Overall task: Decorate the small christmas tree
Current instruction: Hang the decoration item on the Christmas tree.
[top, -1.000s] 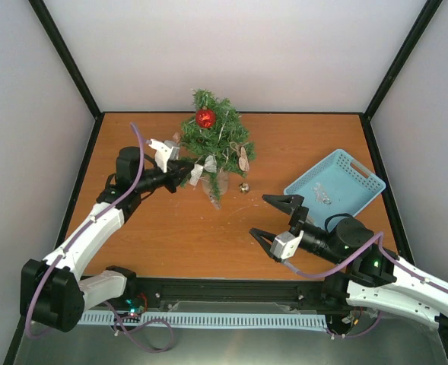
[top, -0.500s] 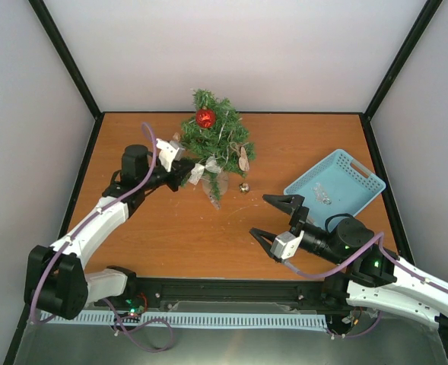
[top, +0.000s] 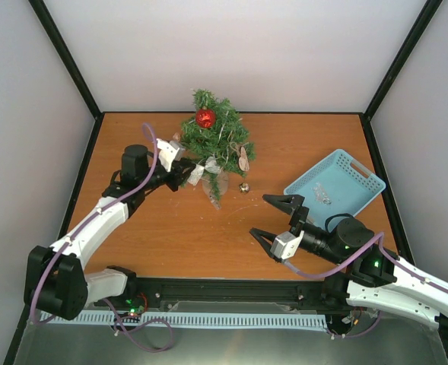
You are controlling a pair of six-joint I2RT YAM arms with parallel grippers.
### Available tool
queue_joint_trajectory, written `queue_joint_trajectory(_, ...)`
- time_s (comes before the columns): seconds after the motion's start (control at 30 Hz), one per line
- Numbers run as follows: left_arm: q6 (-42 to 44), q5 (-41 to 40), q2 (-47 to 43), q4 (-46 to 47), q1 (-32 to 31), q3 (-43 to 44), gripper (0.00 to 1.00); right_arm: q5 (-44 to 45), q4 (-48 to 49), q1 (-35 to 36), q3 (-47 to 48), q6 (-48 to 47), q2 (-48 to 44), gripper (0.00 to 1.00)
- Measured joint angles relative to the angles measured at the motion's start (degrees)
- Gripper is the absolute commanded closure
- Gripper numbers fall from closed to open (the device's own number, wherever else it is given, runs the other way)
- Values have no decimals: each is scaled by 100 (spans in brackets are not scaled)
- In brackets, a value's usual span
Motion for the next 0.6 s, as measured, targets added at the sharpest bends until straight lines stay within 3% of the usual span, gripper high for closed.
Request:
queue_joint_trajectory(0.13,-17,-42,-92,-35,0,2,72,0,0,0,0,0,0,0)
queue_joint_trajectory(0.23,-31,-46,-223,-39,0,2,61,37,2,0,0,2,2,0)
queue_joint_trajectory(0.4,-101,-68,-439,-72,-2,17,52,221,76,0,0,144,136,0)
queue_joint_trajectory(0.5,-157,-85,-595,-129,-2,68,29,542,219,0,0,527,319,0)
queue_joint_trajectory(0.53,-195,-107,-658,-160,-2,87,9,726,291,2,11,732,391,0)
queue_joint_trajectory(0.57,-225,-142,-743,-195,-7,105,1,977,372,2,48,988,483,0)
queue_joint_trajectory(0.6,-258,-173,-835,-251,-13,122,0,1298,426,2,120,1266,584,0)
